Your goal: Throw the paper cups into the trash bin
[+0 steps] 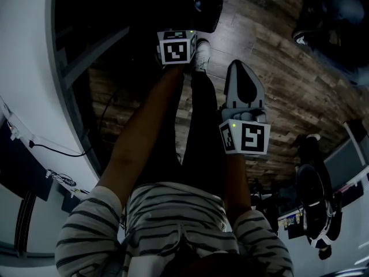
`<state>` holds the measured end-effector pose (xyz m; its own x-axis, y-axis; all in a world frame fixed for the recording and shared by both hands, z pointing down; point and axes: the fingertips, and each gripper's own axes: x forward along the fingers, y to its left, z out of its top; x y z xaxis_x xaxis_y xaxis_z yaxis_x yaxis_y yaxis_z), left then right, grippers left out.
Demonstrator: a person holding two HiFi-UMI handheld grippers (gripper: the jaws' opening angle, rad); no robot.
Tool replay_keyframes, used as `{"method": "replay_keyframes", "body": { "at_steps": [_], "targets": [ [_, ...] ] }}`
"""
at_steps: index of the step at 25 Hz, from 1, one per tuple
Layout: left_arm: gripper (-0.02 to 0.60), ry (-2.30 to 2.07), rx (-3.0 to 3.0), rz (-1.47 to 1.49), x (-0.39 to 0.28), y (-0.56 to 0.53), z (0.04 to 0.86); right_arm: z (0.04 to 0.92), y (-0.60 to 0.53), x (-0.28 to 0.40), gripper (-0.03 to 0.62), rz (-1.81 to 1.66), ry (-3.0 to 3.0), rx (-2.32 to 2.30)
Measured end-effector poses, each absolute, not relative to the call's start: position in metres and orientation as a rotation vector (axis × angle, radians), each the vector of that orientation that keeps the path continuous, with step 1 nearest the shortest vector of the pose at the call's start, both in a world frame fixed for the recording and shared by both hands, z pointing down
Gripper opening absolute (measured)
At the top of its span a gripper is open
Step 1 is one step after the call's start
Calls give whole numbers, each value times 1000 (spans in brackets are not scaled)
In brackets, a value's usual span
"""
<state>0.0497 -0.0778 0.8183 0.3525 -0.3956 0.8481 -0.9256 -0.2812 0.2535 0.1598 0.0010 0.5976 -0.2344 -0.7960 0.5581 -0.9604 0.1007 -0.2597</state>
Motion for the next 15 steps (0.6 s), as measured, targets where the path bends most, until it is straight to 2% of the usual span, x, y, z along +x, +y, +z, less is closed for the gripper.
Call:
{"method": "replay_keyframes", "body": {
  "at_steps": [8,15],
  "targets": [
    [69,-1198,1856,841,44,-76,788,584,3,163,9,831,-2088,1761],
    [38,-1254,1852,762,31,-82,755,568,0,165,9,797,-2088,1778]
  ]
}}
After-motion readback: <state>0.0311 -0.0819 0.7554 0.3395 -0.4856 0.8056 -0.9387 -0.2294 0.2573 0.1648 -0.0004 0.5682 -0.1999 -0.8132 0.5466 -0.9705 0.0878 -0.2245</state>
